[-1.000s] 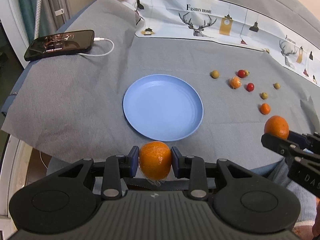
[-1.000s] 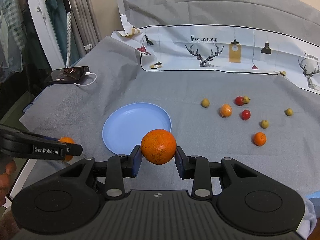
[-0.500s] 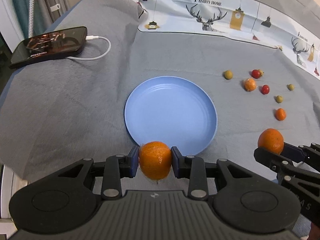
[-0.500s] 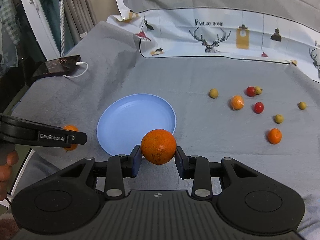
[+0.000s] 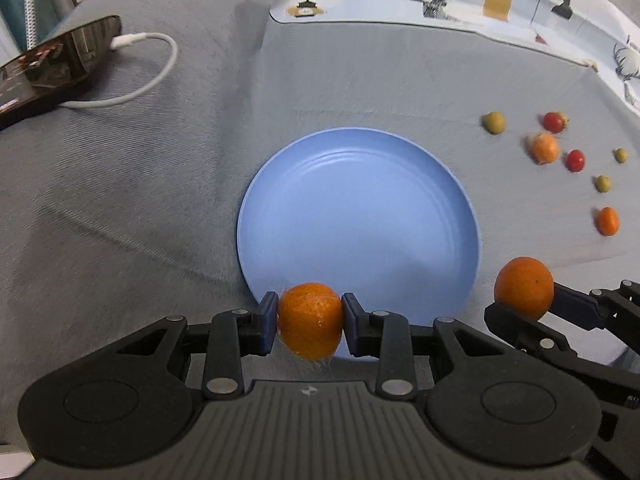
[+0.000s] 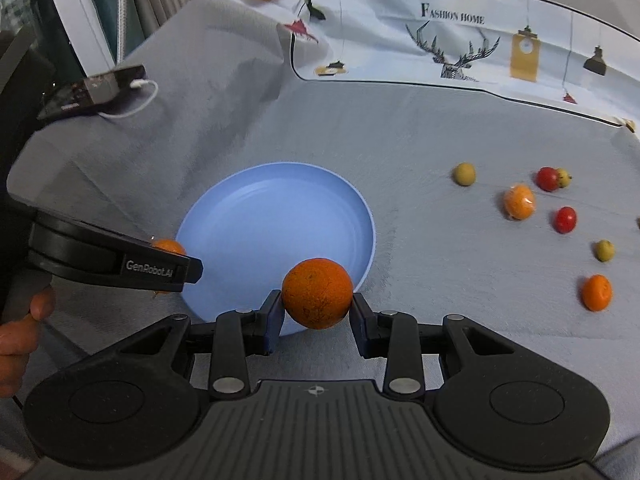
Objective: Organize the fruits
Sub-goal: 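Carry both held oranges over the blue plate with both tools, then open both tools to drop the oranges onto the blue plate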
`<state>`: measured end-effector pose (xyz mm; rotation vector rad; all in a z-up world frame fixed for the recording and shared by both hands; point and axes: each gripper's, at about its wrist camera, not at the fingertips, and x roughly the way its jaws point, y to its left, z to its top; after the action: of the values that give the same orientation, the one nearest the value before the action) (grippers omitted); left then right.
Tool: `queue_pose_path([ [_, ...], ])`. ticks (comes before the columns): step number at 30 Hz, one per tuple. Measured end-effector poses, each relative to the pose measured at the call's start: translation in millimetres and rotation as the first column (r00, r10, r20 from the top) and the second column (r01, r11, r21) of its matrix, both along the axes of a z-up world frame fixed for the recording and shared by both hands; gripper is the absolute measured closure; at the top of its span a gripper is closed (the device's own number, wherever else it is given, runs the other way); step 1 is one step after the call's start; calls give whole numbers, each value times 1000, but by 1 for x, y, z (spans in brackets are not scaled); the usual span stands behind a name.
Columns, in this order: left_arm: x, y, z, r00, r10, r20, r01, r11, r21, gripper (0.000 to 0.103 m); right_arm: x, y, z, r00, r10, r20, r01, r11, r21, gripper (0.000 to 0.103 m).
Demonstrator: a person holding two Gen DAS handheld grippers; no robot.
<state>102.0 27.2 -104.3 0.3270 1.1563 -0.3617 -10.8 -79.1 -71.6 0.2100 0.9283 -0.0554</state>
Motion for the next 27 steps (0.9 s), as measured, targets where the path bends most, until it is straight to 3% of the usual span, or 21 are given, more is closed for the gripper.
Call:
queue_pose_path([
  [9,22,-5,-27,1000,2,-22,-1,999,44,65,35,8,-28,997,57,-49,-58,998,-27,65],
  [11,24,-6,-25,1000,1,-11,-1,999,41,45,39,8,-25,998,57,-42,-58,998,-28,62],
  [12,24,-5,-23,1000,7,-3,-7,999,36,16,39,7,-22,998,56,-33,-57,998,-30,56],
  [13,23,-3,-18,1000,20,17,-20,999,29,2,37,6,-18,998,59,-27,-60,998,-34,39],
  [15,18,2,-7,997,42,69,-42,999,8,0,29,4,-8,998,56,-19,-58,996,-72,25],
  [17,10,6,2,997,34,63,-34,999,2,0,16,1,0,998,58,-21,-59,995,-75,16],
  [22,-30,27,19,996,67,56,-69,997,35,0,-31,7,14,998,37,-45,-39,998,-56,13],
  [27,-72,48,34,994,94,55,-97,994,54,0,-69,22,37,999,36,12,-34,995,-92,8],
])
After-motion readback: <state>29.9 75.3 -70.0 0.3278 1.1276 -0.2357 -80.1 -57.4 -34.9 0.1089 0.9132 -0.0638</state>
